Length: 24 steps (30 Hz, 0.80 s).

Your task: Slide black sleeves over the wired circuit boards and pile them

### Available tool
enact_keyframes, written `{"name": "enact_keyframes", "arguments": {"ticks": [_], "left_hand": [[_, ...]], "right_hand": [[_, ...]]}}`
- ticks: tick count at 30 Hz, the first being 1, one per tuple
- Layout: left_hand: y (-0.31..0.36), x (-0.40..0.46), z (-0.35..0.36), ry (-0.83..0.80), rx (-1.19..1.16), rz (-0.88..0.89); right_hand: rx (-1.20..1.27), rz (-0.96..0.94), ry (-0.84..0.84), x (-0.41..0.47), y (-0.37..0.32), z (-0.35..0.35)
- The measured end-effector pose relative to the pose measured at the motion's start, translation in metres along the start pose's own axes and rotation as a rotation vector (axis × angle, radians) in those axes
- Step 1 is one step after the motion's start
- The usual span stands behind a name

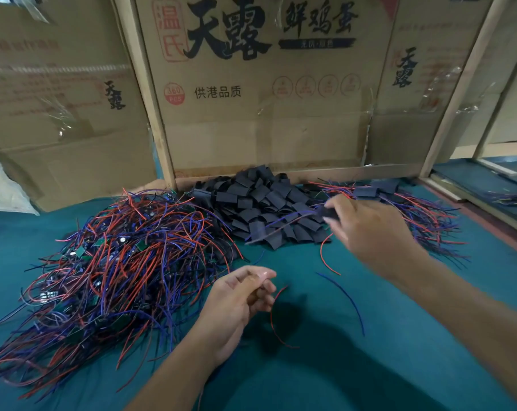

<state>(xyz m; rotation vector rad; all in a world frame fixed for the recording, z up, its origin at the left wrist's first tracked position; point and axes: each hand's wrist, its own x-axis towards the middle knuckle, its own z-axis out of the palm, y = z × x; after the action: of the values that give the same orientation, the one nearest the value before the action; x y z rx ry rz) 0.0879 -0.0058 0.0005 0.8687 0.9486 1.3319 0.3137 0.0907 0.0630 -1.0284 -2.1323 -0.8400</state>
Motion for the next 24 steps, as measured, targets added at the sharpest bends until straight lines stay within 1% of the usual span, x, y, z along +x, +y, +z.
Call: {"name": "enact_keyframes", "arguments": {"ticks": [2, 4, 7, 9, 11, 12, 13, 17, 19, 21, 23, 24], "left_hand": [[0.0, -0.001, 0.001, 0.006, 0.025, -0.011], [-0.001, -0.001, 0.0, -0.001, 0.02, -0.016], [0.0, 0.0, -0.002, -0.058, 0.02, -0.024], [0.0, 0.0, -0.004, -0.055, 0.022, -0.021], [0.001, 0.002, -0.007, -0.039, 0.008, -0.023], [0.001, 0.003, -0.008, -0.031, 0.008, -0.026], [0.002, 0.004, -0.01, -0.024, 0.01, -0.028], [0.005, 0.004, -0.009, -0.029, 0.008, -0.02], [0.004, 0.003, -0.006, -0.045, 0.004, -0.025], [0.002, 0.003, -0.005, -0.062, 0.022, -0.027], [0.0, 0.004, -0.005, -0.07, 0.048, -0.034], [-0.001, 0.004, -0.005, -0.074, 0.056, -0.04]], "right_hand": [[-0.111, 0.046, -0.027, 0.02, 0.04, 0.012], [-0.241, 0.118, -0.093, 0.036, 0.075, 0.026], [-0.364, 0.31, -0.217, 0.047, 0.114, 0.049], [-0.395, 0.433, -0.362, 0.045, 0.126, 0.066], [-0.392, 0.521, -0.584, 0.037, 0.126, 0.083], [-0.379, 0.549, -0.659, 0.032, 0.124, 0.089], [-0.36, 0.57, -0.69, 0.027, 0.122, 0.095], [-0.283, 0.622, -0.671, 0.023, 0.122, 0.102], [-0.295, 0.614, -0.682, 0.023, 0.119, 0.1], [-0.34, 0.601, -0.656, 0.028, 0.108, 0.094], [-0.315, 0.539, -0.607, 0.041, 0.083, 0.085], [-0.231, 0.48, -0.577, 0.049, 0.064, 0.08]]}}
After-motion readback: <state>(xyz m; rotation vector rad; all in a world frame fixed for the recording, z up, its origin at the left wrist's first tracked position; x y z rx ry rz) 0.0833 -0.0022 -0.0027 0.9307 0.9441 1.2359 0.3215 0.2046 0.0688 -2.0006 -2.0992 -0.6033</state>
